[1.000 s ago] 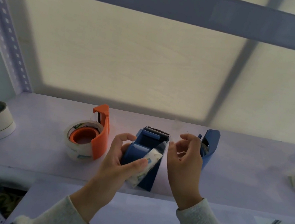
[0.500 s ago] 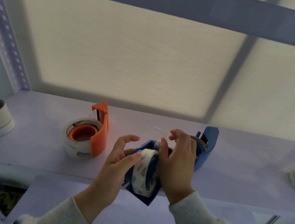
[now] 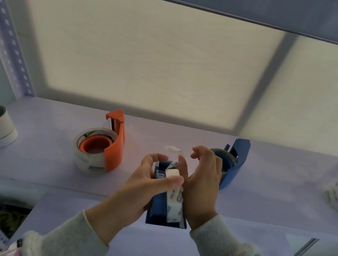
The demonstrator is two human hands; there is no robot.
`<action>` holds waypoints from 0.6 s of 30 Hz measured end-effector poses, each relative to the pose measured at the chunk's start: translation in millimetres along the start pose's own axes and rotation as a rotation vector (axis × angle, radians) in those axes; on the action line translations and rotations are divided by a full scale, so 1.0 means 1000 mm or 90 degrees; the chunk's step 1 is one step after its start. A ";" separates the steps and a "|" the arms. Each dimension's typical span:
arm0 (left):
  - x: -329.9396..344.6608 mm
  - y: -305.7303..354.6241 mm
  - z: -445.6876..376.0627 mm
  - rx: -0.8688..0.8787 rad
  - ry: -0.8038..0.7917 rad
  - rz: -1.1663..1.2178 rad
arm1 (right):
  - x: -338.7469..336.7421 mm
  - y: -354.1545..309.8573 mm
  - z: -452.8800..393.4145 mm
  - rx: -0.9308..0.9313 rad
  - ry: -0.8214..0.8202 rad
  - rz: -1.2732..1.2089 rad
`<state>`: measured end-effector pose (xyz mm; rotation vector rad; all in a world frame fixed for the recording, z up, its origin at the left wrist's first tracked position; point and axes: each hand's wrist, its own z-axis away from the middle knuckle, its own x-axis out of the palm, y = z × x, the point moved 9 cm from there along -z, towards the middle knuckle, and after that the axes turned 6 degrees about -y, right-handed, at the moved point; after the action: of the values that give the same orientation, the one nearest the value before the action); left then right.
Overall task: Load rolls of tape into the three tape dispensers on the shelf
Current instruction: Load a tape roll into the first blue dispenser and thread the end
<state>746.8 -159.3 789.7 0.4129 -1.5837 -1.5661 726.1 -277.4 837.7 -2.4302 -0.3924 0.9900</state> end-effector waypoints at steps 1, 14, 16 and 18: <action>0.001 0.001 0.001 0.005 0.000 0.007 | -0.001 -0.001 0.000 0.002 -0.002 -0.005; 0.001 0.022 0.017 0.150 0.086 -0.165 | -0.012 0.016 -0.001 0.136 -0.004 -0.156; 0.000 0.023 0.018 0.156 0.100 -0.184 | -0.013 0.017 0.000 0.135 -0.009 -0.162; 0.001 0.026 0.020 0.166 0.107 -0.210 | -0.014 0.019 0.000 0.140 -0.011 -0.166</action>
<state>739.7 -142.7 816.8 0.9655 -1.6509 -1.5182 718.3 -299.5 835.3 -2.1127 -0.5603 0.8895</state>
